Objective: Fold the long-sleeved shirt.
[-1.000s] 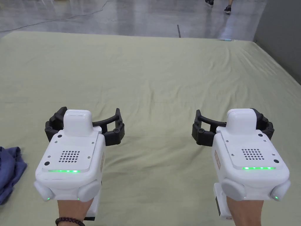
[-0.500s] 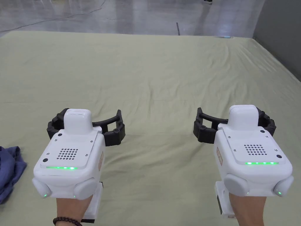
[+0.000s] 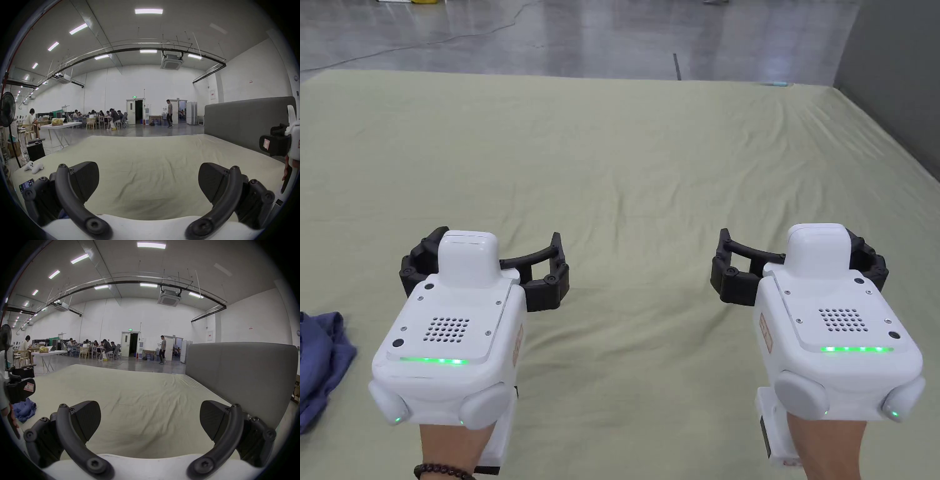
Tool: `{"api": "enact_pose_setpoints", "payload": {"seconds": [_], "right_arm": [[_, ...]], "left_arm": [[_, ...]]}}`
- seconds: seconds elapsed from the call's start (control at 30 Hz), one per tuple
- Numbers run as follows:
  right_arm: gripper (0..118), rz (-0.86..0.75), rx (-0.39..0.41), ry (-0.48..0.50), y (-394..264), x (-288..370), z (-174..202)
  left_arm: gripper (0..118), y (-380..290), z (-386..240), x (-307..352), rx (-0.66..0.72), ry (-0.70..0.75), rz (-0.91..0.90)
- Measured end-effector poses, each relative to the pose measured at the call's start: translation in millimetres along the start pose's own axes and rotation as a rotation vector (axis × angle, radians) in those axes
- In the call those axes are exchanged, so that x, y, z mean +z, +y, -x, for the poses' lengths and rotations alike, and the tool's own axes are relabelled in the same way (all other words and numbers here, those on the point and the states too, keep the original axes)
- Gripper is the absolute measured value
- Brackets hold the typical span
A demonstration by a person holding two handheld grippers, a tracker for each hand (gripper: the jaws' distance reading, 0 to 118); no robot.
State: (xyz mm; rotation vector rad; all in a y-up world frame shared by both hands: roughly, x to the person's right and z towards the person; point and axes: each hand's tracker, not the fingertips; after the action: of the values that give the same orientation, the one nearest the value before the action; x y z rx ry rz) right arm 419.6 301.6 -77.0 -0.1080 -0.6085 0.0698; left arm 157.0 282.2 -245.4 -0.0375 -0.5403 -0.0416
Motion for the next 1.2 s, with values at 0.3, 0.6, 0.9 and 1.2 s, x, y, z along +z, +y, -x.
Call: {"api": "enact_pose_setpoints", "payload": {"seconds": [0.3,0.6,0.9,1.2], "right_arm": [[118,-0.004,0.010,0.009,1.1,0.2,3.0],[118,-0.006,0.015,0.008,3.6,0.1,3.5],[118,-0.009,0.019,0.012,5.3,-0.4,6.8],[118,-0.014,0.012,0.025,7.6,-1.3,6.7]], "left_arm": [[118,-0.1,1.7,0.4,0.013,0.001,0.011],[118,3.4,2.1,0.1,0.024,-0.001,0.007],[118,7.2,-1.7,-2.0,-0.003,-0.009,-0.010],[118,9.0,-2.6,-3.0,-0.008,-0.008,-0.013]]}}
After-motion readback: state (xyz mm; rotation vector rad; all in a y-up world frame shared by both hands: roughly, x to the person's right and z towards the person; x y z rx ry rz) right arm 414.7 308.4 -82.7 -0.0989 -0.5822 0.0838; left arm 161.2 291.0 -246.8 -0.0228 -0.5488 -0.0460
